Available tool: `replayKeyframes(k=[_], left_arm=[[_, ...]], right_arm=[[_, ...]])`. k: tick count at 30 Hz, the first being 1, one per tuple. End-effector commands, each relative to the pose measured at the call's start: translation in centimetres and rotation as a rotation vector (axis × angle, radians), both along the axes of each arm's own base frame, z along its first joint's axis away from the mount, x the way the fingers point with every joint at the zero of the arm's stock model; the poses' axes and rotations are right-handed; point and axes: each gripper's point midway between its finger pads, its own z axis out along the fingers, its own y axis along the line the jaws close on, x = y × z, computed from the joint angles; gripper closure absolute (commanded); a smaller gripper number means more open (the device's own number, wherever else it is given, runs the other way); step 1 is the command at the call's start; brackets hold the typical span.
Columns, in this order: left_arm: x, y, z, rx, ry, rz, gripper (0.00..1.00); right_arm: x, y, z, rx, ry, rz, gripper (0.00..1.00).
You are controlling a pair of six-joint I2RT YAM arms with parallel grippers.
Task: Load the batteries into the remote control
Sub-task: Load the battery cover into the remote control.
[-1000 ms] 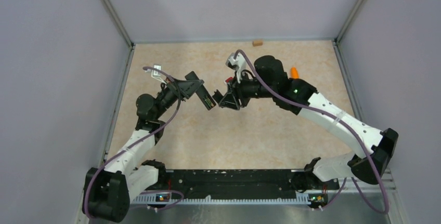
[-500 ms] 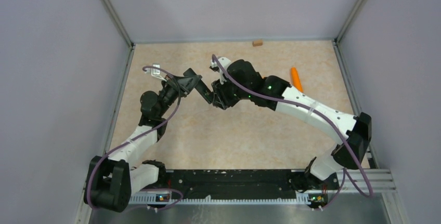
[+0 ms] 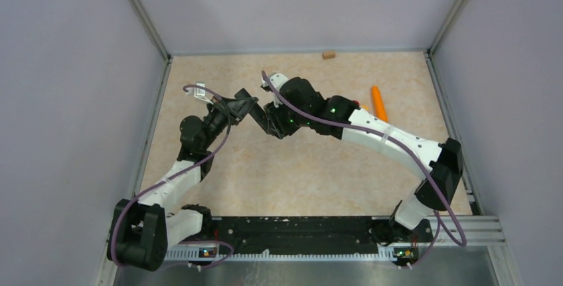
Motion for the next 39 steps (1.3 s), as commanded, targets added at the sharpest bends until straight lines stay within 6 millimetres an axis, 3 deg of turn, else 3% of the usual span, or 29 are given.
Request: replayKeyframes(k=[1, 39], left_arm=[[-0.4, -0.2, 1.0, -0.007, -0.023, -0.015, 1.0], [-1.0, -0.8, 2.5, -0.059, 0.025, -0.074, 1.0]], right_arm=[[0.2, 1.4, 2.3, 0.042, -0.05, 0.011, 0.75], [0.2, 2.9, -2.0, -0.053, 0.052, 0.011, 0.7]])
